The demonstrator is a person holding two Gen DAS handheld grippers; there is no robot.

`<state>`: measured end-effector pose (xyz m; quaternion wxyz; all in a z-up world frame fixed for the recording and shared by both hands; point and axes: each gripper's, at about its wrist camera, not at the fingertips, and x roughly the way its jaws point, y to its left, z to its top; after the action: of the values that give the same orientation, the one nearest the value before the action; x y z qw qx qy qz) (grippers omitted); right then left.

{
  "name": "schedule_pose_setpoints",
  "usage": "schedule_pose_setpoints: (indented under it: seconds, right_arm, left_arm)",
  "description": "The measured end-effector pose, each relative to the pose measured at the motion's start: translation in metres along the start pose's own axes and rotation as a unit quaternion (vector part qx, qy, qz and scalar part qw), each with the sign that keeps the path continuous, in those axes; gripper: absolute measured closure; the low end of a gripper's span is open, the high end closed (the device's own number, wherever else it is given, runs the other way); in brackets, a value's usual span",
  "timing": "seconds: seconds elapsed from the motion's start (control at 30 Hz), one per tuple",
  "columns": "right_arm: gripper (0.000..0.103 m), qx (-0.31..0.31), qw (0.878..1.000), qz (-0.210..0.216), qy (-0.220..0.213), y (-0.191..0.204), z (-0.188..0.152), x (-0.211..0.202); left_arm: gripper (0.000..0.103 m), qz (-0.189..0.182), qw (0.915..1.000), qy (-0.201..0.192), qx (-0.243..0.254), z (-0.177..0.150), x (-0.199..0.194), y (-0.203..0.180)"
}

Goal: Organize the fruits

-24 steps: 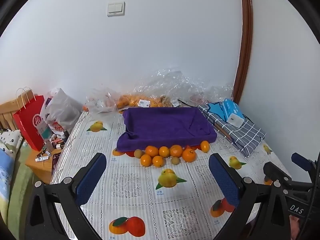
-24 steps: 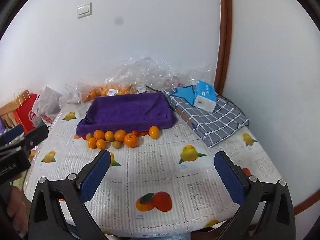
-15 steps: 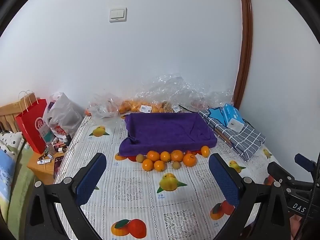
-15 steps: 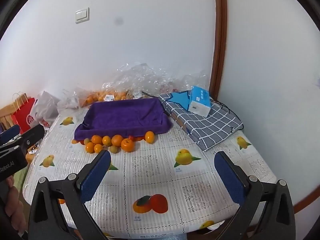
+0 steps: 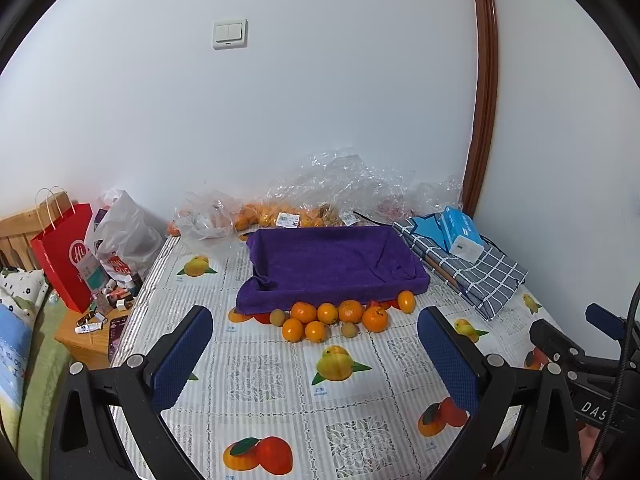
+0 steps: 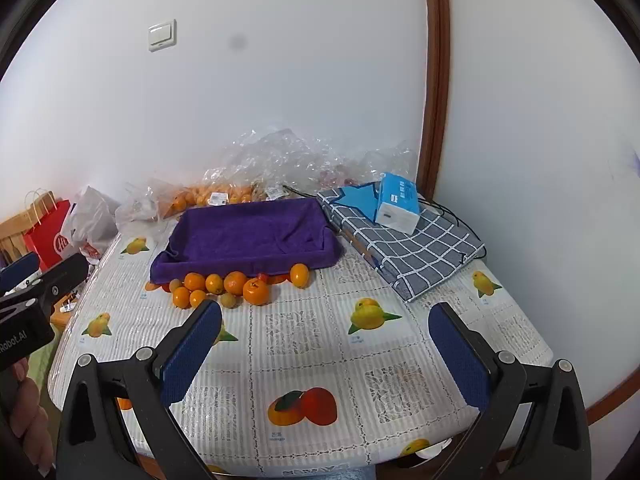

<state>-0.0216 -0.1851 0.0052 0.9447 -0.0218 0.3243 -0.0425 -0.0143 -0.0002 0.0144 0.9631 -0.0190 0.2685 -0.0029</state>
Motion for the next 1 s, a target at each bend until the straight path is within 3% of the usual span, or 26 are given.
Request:
schedule_pose_setpoints:
  seconds: [1.0]
  right_arm:
    - [0.001, -0.006, 1.000, 0.002, -0.003, 0.0024, -0.0063, 0.0017]
  left_arm:
    - [0.000, -0.008, 0.9999, 0.013, -0.003, -0.0049, 0.0021, -0.0042]
